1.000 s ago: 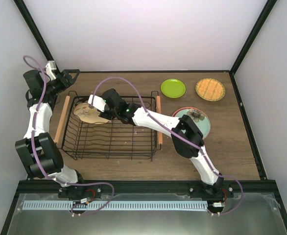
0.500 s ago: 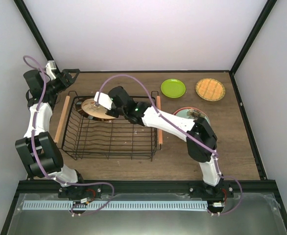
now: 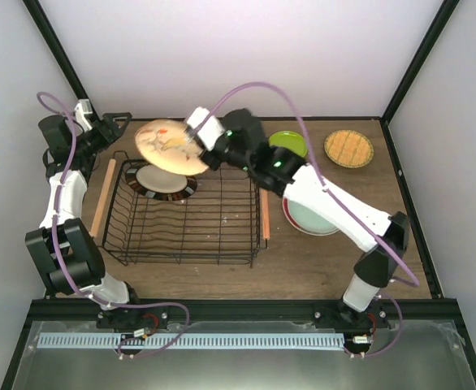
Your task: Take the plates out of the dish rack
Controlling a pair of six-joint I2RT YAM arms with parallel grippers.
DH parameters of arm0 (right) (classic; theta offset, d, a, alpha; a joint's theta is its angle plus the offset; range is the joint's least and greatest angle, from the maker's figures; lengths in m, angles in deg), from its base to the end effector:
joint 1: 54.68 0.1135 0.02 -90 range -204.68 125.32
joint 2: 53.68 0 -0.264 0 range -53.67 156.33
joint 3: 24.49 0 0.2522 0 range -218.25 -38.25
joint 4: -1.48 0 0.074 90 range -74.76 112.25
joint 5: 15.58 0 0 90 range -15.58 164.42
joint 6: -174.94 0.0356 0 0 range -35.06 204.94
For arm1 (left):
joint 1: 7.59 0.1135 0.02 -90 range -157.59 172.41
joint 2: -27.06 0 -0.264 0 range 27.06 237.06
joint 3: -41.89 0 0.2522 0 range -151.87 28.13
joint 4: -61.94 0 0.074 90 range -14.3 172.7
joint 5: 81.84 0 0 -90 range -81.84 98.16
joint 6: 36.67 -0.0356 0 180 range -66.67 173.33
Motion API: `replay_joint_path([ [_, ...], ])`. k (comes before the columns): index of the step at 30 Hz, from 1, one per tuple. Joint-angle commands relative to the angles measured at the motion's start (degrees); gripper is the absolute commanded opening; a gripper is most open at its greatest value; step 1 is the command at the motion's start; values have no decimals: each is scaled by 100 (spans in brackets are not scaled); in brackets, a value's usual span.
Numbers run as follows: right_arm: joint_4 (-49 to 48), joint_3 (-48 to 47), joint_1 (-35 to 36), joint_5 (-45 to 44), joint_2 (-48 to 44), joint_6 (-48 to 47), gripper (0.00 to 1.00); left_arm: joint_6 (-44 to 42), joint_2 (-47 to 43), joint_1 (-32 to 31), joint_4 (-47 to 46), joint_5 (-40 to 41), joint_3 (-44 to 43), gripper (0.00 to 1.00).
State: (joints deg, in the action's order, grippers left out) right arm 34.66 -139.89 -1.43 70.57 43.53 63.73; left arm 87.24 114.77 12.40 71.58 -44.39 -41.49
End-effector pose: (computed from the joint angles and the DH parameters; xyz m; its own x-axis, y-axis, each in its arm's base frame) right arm 0.2404 0.3179 0.4258 0.1309 -0.4280 -0.8943 -0.7651 0.5300 -0.3657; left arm 0.3421 0.0944 0.3352 -0.4762 -0.5342 -0.6984 0.3018 0.6468 -0.7004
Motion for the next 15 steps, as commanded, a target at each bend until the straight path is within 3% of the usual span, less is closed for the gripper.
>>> replay_joint_path([
  [1, -92, -607, -1043, 6, -731, 1377, 1, 110, 61, -33, -246, 33, -97, 100],
  [9, 1489, -175, -3504, 361, -1306, 3476, 1, 139, 61, -129, -266, 14, -143, 100],
  [15, 2110, 1290, -5115, 1585, -1831, 4571, 1, 109, 4, -136, -227, -4, -94, 100],
])
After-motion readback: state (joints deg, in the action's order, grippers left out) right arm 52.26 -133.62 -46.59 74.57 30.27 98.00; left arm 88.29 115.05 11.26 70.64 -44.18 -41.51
